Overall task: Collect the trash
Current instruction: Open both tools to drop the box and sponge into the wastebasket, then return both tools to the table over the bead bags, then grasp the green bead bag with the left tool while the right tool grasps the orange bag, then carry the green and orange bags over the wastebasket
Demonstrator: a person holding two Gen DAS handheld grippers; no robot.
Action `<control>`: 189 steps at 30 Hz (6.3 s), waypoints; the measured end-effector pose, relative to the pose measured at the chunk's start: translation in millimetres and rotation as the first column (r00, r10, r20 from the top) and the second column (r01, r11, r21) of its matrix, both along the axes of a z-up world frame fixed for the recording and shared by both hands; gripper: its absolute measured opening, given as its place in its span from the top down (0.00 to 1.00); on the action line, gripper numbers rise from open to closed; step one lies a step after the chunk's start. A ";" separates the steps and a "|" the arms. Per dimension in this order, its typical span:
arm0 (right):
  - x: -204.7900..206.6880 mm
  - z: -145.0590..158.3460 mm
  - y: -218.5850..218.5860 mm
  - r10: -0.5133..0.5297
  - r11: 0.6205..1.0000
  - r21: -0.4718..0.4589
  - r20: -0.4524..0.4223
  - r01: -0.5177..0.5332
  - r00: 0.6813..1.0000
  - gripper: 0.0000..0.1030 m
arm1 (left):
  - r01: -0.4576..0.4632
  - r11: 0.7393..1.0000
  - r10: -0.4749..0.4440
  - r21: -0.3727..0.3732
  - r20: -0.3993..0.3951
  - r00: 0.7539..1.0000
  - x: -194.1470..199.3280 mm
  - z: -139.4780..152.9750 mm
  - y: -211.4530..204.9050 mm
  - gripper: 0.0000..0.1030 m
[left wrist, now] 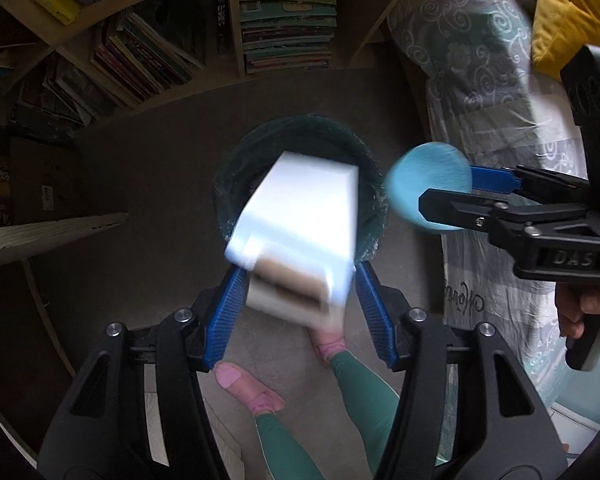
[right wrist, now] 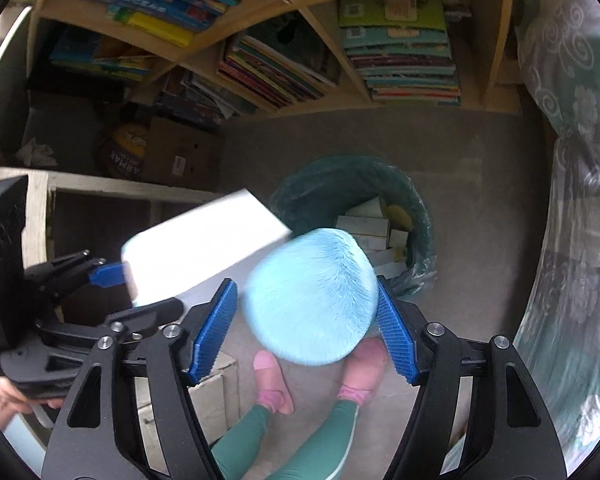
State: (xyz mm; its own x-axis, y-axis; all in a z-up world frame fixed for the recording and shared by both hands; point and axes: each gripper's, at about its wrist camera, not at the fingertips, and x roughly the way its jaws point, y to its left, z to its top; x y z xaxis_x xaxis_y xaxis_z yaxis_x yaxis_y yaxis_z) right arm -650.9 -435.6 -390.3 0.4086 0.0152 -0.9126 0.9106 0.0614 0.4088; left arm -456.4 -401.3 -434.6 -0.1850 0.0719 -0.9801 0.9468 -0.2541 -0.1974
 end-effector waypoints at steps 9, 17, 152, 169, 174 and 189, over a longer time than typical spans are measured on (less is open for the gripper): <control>-19.0 5.0 -1.8 -0.023 1.000 -0.011 -0.010 0.023 1.000 0.22 | 0.002 1.000 -0.001 -0.019 0.005 1.000 -6.3 7.4 0.9 0.33; -24.3 19.1 4.9 -0.019 1.000 -0.016 -0.003 0.019 1.000 0.22 | -0.028 0.999 0.029 -0.017 0.011 1.000 -1.8 18.1 5.9 0.33; 609.6 352.1 139.5 0.930 0.139 -0.609 -0.190 -0.781 0.314 0.83 | -0.663 0.457 0.784 -0.592 -0.084 0.615 524.8 355.9 277.4 0.56; 313.6 348.3 62.1 0.614 0.568 -0.574 -0.183 -0.590 0.768 0.83 | -0.306 0.760 0.304 -0.574 -0.103 0.947 294.1 350.5 115.1 0.56; 232.6 337.9 47.2 0.528 0.649 -0.550 -0.172 -0.526 0.832 0.83 | -0.220 0.807 0.192 -0.549 -0.109 0.975 206.7 336.7 82.2 0.56; 63.5 215.2 28.8 0.350 0.872 -0.323 -0.112 -0.367 0.930 0.83 | -0.057 0.952 0.027 -0.301 -0.103 0.994 45.4 207.2 20.0 0.56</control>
